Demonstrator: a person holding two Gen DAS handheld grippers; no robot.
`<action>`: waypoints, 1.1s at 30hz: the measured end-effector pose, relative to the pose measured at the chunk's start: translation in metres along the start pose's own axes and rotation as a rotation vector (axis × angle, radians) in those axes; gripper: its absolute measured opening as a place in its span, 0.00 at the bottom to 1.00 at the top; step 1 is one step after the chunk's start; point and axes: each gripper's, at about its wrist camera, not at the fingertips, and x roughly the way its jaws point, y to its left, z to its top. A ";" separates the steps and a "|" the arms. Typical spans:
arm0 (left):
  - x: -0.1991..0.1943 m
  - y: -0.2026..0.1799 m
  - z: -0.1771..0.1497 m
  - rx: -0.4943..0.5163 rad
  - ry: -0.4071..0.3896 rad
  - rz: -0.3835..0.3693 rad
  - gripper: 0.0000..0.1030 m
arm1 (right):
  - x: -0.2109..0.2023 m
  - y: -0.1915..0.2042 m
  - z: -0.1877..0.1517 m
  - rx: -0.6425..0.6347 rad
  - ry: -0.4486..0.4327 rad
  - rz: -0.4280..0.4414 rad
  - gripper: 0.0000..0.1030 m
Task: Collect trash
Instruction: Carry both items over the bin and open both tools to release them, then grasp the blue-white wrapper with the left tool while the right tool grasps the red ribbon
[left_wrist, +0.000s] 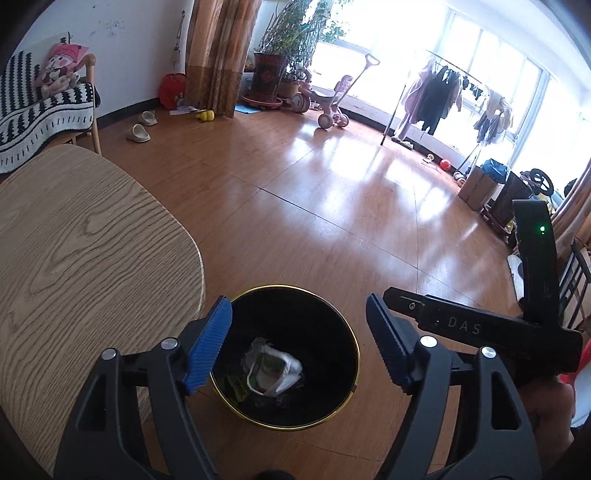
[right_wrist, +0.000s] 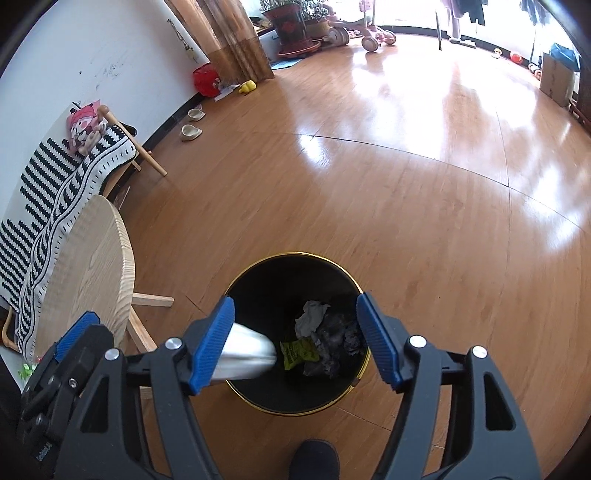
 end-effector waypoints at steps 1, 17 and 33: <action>-0.001 0.000 0.000 -0.001 -0.001 0.001 0.71 | 0.000 0.000 0.000 -0.006 -0.001 -0.003 0.65; -0.099 0.079 0.000 -0.060 -0.072 0.198 0.89 | -0.010 0.123 -0.019 -0.268 -0.007 0.069 0.71; -0.329 0.310 -0.115 -0.375 -0.160 0.662 0.89 | -0.026 0.450 -0.171 -0.785 0.092 0.406 0.74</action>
